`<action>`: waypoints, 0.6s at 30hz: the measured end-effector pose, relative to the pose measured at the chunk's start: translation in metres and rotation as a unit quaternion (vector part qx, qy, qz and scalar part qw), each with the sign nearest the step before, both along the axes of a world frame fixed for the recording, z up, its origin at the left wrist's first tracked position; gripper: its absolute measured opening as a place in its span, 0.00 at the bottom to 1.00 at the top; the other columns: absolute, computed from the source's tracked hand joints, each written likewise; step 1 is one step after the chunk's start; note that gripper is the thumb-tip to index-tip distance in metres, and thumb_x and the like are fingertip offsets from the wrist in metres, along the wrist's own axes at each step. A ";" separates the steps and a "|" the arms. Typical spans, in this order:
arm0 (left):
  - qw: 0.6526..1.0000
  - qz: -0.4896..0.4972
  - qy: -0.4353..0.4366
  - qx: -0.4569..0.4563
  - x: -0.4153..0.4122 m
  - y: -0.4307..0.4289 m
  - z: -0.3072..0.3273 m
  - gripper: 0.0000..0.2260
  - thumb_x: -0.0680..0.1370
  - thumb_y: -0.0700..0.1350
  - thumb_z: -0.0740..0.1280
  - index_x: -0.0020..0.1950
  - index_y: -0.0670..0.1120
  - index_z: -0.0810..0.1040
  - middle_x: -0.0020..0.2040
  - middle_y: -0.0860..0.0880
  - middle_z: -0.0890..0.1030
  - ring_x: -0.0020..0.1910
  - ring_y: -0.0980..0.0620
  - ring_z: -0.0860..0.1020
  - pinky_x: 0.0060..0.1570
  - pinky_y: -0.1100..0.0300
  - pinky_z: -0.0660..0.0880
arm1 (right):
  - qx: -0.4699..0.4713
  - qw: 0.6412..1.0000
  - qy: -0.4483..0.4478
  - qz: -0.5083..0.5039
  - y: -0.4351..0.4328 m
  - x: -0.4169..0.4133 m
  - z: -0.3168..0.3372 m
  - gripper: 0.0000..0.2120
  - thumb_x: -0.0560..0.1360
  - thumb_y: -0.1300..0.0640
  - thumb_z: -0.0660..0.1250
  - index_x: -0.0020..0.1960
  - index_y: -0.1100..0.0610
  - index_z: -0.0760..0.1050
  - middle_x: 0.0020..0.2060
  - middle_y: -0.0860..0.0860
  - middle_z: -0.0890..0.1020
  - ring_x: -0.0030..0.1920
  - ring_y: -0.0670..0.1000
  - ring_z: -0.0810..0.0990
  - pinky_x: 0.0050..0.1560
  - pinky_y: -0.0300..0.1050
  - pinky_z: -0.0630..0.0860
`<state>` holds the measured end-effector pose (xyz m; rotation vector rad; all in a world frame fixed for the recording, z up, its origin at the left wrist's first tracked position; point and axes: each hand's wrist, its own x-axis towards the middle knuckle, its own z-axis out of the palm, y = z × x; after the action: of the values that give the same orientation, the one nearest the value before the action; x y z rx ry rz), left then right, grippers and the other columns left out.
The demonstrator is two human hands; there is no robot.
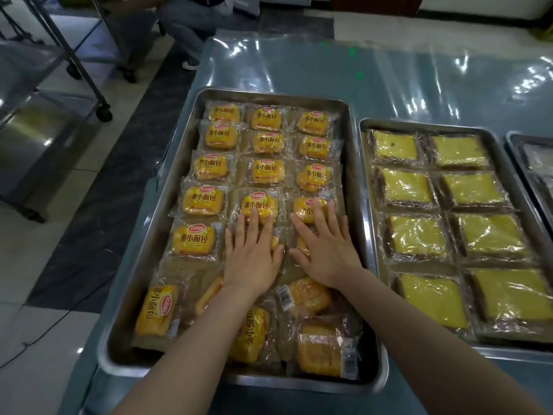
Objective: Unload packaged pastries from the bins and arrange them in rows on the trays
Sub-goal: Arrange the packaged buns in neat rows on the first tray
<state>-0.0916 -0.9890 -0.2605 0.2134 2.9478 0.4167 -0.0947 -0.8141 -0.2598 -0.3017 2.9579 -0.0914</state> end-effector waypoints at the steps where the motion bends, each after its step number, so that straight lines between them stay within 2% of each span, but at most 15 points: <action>1: 1.000 0.003 -0.003 0.007 0.000 0.000 0.001 0.27 0.80 0.61 0.46 0.76 0.56 0.41 0.76 0.50 0.36 0.73 0.49 0.32 0.68 0.48 0.31 | 0.002 1.000 0.004 0.002 0.000 0.000 0.001 0.33 0.75 0.31 0.41 0.76 0.41 0.37 0.75 0.55 0.31 0.73 0.60 0.28 0.69 0.63 0.35; 3: 0.999 0.007 -0.004 0.047 0.001 -0.001 0.007 0.27 0.80 0.60 0.47 0.76 0.56 0.42 0.77 0.50 0.39 0.73 0.51 0.34 0.70 0.50 0.32 | 0.000 1.000 0.011 0.001 -0.001 0.002 0.003 0.33 0.76 0.32 0.43 0.77 0.42 0.38 0.74 0.54 0.31 0.73 0.58 0.27 0.71 0.62 0.35; 5: 0.991 0.024 0.025 0.126 0.006 -0.003 0.019 0.26 0.80 0.58 0.48 0.76 0.56 0.45 0.77 0.52 0.45 0.74 0.54 0.38 0.71 0.53 0.36 | -0.018 1.000 0.021 0.003 0.001 0.006 0.010 0.33 0.77 0.34 0.46 0.77 0.44 0.41 0.75 0.53 0.31 0.73 0.56 0.26 0.71 0.59 0.33; 7: 0.977 0.044 0.077 0.194 0.013 -0.008 0.034 0.24 0.80 0.55 0.51 0.75 0.56 0.49 0.76 0.55 0.51 0.75 0.59 0.43 0.72 0.57 0.38 | -0.078 0.996 0.044 0.004 0.003 0.013 0.021 0.30 0.79 0.39 0.52 0.77 0.46 0.50 0.77 0.52 0.38 0.75 0.53 0.31 0.72 0.54 0.35; 9: 0.965 0.051 0.103 0.237 0.023 -0.018 0.046 0.23 0.79 0.52 0.54 0.74 0.58 0.54 0.75 0.57 0.55 0.74 0.62 0.47 0.73 0.57 0.42 | -0.175 0.981 0.076 -0.027 0.004 0.028 0.029 0.23 0.78 0.46 0.59 0.71 0.50 0.65 0.76 0.51 0.55 0.77 0.53 0.48 0.74 0.52 0.49; 11: 0.955 0.052 0.099 0.273 0.036 -0.028 0.053 0.22 0.79 0.48 0.57 0.72 0.59 0.60 0.74 0.59 0.60 0.74 0.62 0.52 0.73 0.53 0.51 | -0.237 0.963 0.101 -0.077 0.007 0.047 0.032 0.13 0.76 0.52 0.65 0.59 0.52 0.75 0.64 0.48 0.70 0.65 0.49 0.67 0.66 0.49 0.70; 12: 0.952 0.055 0.091 0.288 0.042 -0.034 0.055 0.21 0.79 0.45 0.59 0.71 0.59 0.62 0.72 0.60 0.62 0.73 0.61 0.54 0.72 0.52 0.56 | -0.242 0.961 0.100 -0.083 0.010 0.054 0.034 0.09 0.75 0.53 0.67 0.55 0.52 0.77 0.57 0.47 0.72 0.58 0.45 0.70 0.60 0.47 0.74; 13: 0.949 0.062 0.083 0.297 0.049 -0.040 0.057 0.22 0.78 0.43 0.60 0.69 0.60 0.64 0.71 0.61 0.63 0.73 0.61 0.57 0.70 0.52 0.60 | -0.231 0.967 0.078 -0.069 0.012 0.061 0.036 0.08 0.76 0.53 0.66 0.54 0.51 0.77 0.55 0.46 0.72 0.55 0.44 0.69 0.57 0.46 0.75; 14: 0.948 0.071 0.075 0.300 0.056 -0.046 0.057 0.22 0.78 0.41 0.62 0.68 0.60 0.66 0.70 0.61 0.64 0.72 0.60 0.59 0.68 0.52 0.63 | -0.202 0.978 0.037 -0.042 0.013 0.066 0.037 0.11 0.77 0.50 0.64 0.57 0.50 0.76 0.56 0.45 0.71 0.56 0.44 0.68 0.58 0.45 0.74; 16: 0.952 0.092 0.057 0.287 0.069 -0.055 0.053 0.20 0.78 0.40 0.63 0.65 0.60 0.70 0.69 0.57 0.69 0.70 0.57 0.64 0.67 0.49 0.67 | -0.120 0.991 -0.048 0.030 0.014 0.076 0.035 0.21 0.78 0.42 0.57 0.68 0.48 0.67 0.65 0.45 0.67 0.65 0.47 0.63 0.64 0.46 0.68; 18: 0.962 0.093 0.045 0.254 0.078 -0.062 0.046 0.17 0.78 0.43 0.64 0.64 0.58 0.72 0.68 0.55 0.71 0.71 0.55 0.63 0.70 0.46 0.61 | -0.061 0.992 -0.087 0.067 0.015 0.081 0.034 0.29 0.78 0.37 0.52 0.75 0.48 0.56 0.73 0.46 0.59 0.73 0.50 0.55 0.69 0.51 0.61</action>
<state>-0.0131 -1.0510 -0.2145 0.0097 2.8963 1.2196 -0.0137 -0.7994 -0.2262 -0.4820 2.7556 -0.2670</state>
